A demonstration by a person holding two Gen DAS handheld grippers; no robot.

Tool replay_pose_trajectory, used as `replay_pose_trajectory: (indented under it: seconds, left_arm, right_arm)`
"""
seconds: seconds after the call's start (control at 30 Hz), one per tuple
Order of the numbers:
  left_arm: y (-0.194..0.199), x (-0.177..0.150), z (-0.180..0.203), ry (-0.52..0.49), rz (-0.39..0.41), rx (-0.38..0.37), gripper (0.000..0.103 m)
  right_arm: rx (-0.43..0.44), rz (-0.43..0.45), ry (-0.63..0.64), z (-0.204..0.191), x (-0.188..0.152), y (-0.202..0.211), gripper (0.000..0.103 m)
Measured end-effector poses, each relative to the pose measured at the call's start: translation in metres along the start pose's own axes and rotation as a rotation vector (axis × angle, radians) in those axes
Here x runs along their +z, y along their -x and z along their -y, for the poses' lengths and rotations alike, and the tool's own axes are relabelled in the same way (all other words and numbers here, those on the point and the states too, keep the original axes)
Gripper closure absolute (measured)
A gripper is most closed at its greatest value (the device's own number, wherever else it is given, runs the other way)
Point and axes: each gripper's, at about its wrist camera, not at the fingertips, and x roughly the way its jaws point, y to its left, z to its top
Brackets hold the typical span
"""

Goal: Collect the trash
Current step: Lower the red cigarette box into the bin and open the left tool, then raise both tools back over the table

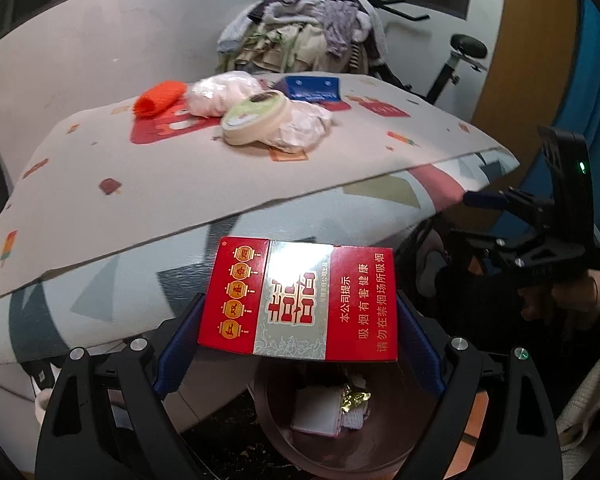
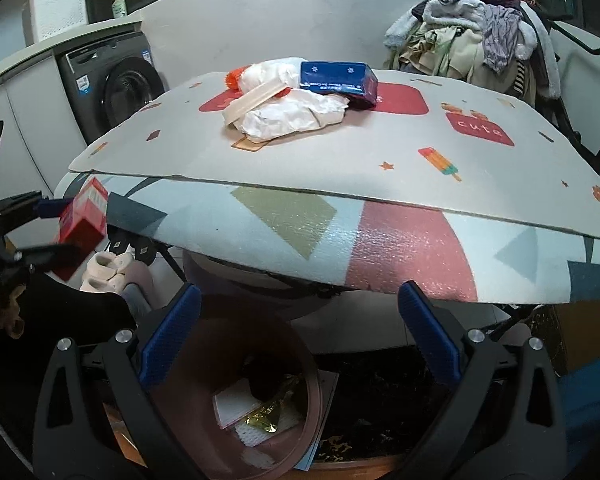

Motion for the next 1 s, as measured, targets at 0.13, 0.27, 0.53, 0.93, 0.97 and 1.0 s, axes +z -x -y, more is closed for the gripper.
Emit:
replay_pose_trajectory:
  seconds: [0.13, 0.27, 0.53, 0.93, 0.97, 1.0]
  left_arm:
    - [-0.007, -0.002, 0.008, -0.033, -0.026, -0.028, 0.016]
    - [-0.012, -0.004, 0.013, -0.056, -0.043, -0.047, 0.016]
    - [-0.017, -0.005, 0.019, -0.078, -0.065, -0.065, 0.014]
    - [-0.012, -0.003, 0.012, -0.041, -0.039, -0.053, 0.006]
    - [-0.012, -0.002, 0.011, -0.039, -0.034, -0.050, 0.006]
    - [-0.011, -0.002, 0.010, -0.036, -0.030, -0.046, 0.006]
  right_arm:
    - [-0.003, -0.004, -0.014, 0.002, -0.001, -0.001, 0.006]
    - [-0.003, -0.006, -0.018, 0.003, -0.001, -0.002, 0.006]
    - [-0.003, -0.010, -0.013, 0.002, -0.002, -0.002, 0.006]
    - [-0.002, -0.015, -0.018, 0.004, -0.003, -0.004, 0.006]
    - [-0.002, -0.016, -0.019, 0.004, -0.003, -0.004, 0.006]
    - [-0.002, -0.015, -0.019, 0.004, -0.003, -0.004, 0.006]
